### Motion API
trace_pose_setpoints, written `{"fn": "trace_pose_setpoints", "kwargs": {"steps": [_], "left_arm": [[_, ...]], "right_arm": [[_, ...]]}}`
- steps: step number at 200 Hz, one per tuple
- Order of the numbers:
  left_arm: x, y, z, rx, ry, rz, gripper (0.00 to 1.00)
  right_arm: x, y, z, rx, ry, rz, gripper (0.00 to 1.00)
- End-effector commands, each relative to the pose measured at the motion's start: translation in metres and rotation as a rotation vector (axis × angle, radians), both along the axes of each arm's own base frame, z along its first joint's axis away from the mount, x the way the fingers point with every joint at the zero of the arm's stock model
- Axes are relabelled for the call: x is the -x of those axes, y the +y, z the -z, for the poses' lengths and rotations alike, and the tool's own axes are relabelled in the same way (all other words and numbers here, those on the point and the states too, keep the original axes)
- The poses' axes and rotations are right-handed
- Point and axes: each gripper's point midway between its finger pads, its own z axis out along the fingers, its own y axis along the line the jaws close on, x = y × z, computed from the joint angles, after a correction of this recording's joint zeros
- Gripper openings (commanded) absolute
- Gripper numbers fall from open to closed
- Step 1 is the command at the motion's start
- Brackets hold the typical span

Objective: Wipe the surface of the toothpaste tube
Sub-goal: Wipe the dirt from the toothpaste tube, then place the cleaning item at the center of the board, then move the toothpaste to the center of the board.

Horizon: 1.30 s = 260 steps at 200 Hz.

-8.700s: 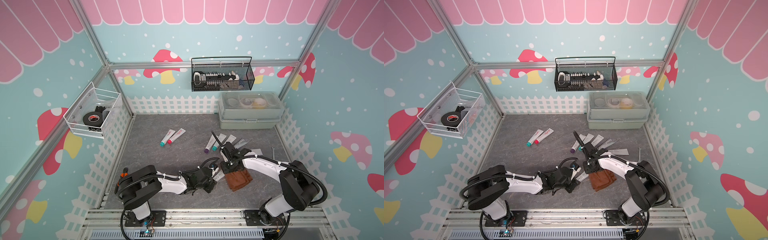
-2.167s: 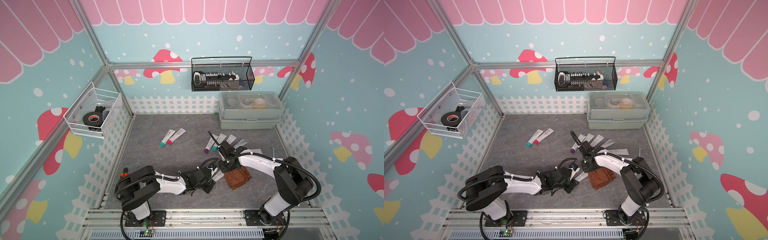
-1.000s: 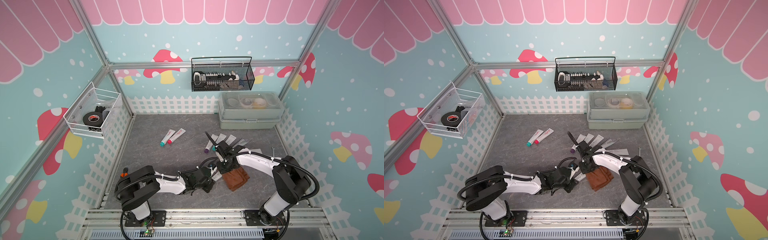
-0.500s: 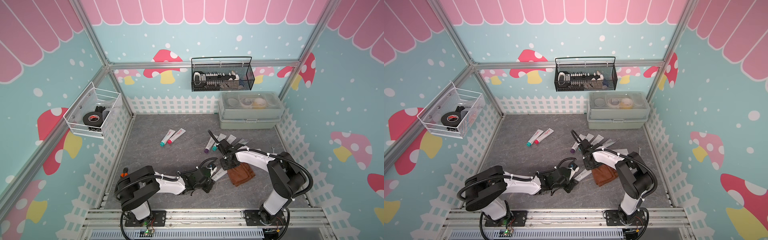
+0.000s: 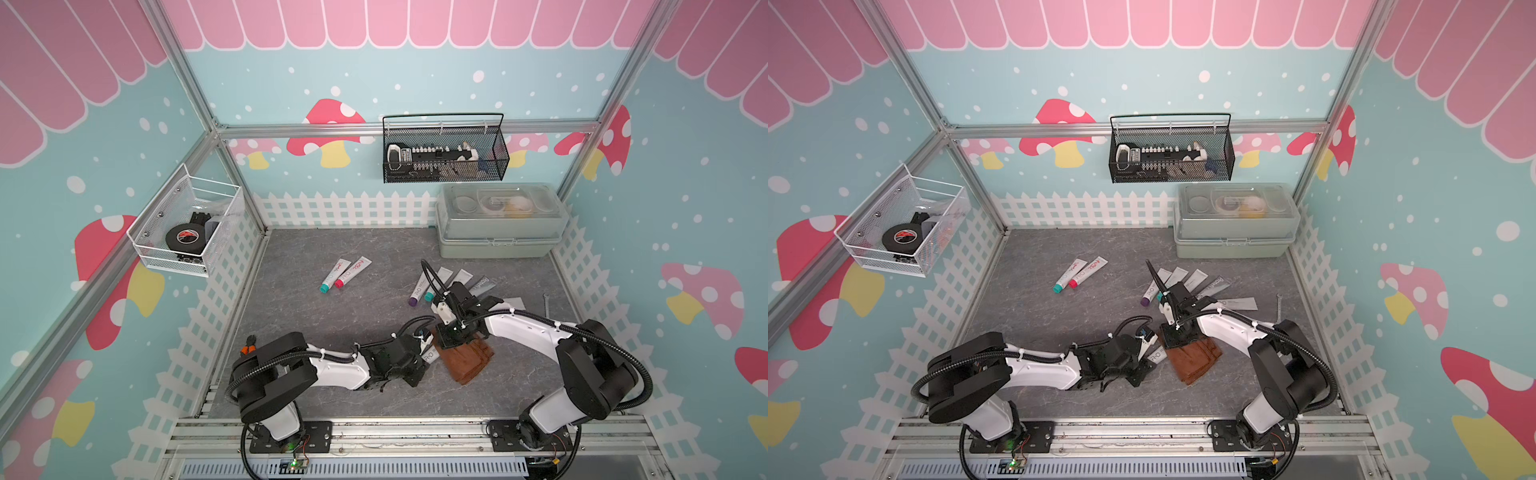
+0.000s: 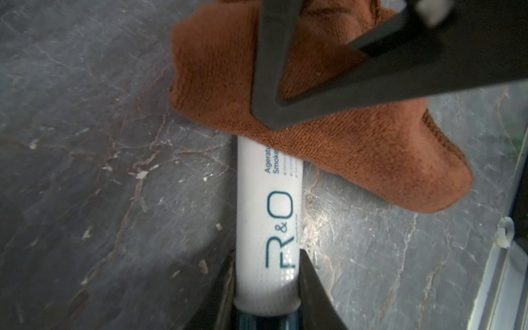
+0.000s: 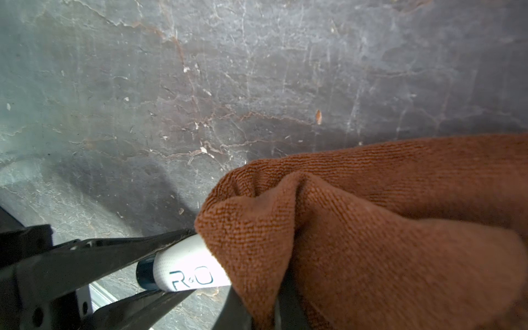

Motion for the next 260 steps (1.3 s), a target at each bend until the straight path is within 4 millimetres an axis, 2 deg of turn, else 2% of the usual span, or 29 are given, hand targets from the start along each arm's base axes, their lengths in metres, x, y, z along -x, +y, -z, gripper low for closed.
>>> {"fn": "trace_pose_setpoints", "kwargs": {"steps": [1,19,29,65,95,109,118,124,137,156,197,213,227,260], "left_arm": [[-0.005,0.016,0.006,-0.05,-0.009,-0.05,0.27],[-0.007,0.02,0.005,-0.051,-0.013,-0.065,0.27],[-0.008,0.022,0.004,-0.053,-0.017,-0.073,0.27],[-0.009,0.029,0.004,-0.067,-0.021,-0.097,0.27],[-0.011,0.037,0.005,-0.085,-0.025,-0.13,0.27],[-0.013,0.043,0.006,-0.099,-0.025,-0.153,0.27],[-0.013,0.048,0.006,-0.11,-0.027,-0.172,0.27],[-0.015,0.053,0.006,-0.123,-0.032,-0.194,0.27],[-0.018,0.067,0.005,-0.163,-0.045,-0.246,0.27],[-0.022,0.088,-0.001,-0.208,-0.068,-0.333,0.27],[-0.033,0.134,-0.01,-0.215,-0.082,-0.498,0.28],[-0.041,0.145,-0.01,-0.183,-0.056,-0.544,0.28],[-0.05,0.149,-0.013,-0.157,-0.049,-0.563,0.28],[-0.073,0.135,-0.011,-0.139,-0.018,-0.531,0.28]], "right_arm": [[0.021,-0.043,0.035,0.275,0.09,-0.005,0.06],[0.008,-0.073,0.035,0.451,0.03,0.038,0.06],[0.003,-0.082,0.035,0.495,0.014,0.053,0.06],[-0.009,-0.101,0.031,0.563,-0.029,0.103,0.06],[-0.015,-0.109,0.024,0.578,-0.062,0.138,0.06],[-0.016,-0.103,0.019,0.527,-0.076,0.146,0.08],[-0.015,-0.095,0.015,0.468,-0.086,0.147,0.13],[-0.015,-0.088,0.011,0.423,-0.092,0.144,0.21],[-0.013,-0.079,0.003,0.352,-0.101,0.139,0.45],[-0.014,-0.073,-0.012,0.303,-0.126,0.136,0.59],[-0.018,-0.069,-0.049,0.24,-0.205,0.15,0.64],[-0.018,-0.066,-0.06,0.204,-0.225,0.15,0.64],[-0.016,-0.065,-0.066,0.182,-0.237,0.152,0.64],[-0.01,-0.059,-0.063,0.128,-0.236,0.147,0.64]]}}
